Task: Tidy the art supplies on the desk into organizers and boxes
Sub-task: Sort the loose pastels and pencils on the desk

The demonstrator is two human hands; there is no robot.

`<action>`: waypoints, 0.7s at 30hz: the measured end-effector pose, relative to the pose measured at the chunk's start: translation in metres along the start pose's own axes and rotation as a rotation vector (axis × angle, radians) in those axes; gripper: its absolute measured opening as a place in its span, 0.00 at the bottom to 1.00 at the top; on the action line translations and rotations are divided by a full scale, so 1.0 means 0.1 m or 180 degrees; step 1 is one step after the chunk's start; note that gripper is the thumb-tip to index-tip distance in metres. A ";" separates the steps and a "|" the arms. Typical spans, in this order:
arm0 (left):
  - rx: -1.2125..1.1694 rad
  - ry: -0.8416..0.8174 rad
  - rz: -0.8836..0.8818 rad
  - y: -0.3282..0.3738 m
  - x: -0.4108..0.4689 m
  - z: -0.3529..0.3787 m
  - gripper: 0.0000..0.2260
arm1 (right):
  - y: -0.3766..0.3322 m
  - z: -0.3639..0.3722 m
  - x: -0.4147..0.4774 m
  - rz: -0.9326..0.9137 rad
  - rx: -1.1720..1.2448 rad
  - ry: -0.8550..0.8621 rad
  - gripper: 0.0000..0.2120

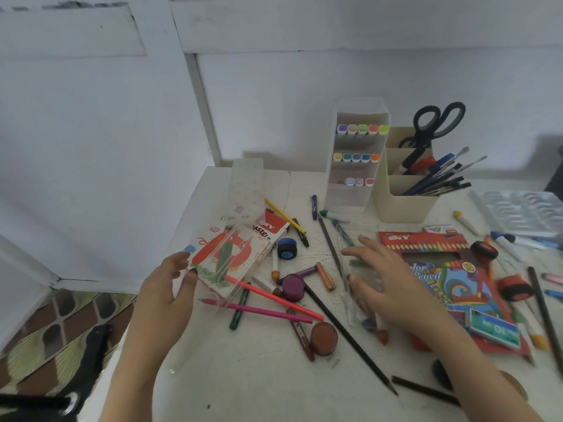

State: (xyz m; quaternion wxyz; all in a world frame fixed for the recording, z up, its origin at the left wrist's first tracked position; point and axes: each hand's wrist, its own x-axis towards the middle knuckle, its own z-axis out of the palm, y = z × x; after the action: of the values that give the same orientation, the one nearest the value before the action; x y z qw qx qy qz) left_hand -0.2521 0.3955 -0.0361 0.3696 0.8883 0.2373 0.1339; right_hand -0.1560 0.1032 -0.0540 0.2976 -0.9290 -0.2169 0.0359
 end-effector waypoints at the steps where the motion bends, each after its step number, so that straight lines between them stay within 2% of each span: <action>1: 0.0001 0.0014 0.0013 0.01 0.00 0.01 0.16 | 0.02 -0.01 -0.01 0.0014 0.0045 0.0042 0.20; 10: -0.0215 0.0149 0.0594 0.26 -0.03 0.19 0.12 | 0.14 -0.12 -0.14 0.0036 0.0188 0.0508 0.17; 21: -0.0583 -0.0152 0.1244 0.69 -0.02 0.76 0.13 | 0.54 -0.50 -0.63 0.0542 0.0292 0.1019 0.16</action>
State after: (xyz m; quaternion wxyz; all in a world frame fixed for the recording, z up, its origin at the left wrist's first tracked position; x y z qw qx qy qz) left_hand -0.2000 0.3069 -0.0388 0.4214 0.8830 0.0386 0.2029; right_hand -0.1823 0.0106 -0.0474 0.3662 -0.9234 -0.0854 -0.0775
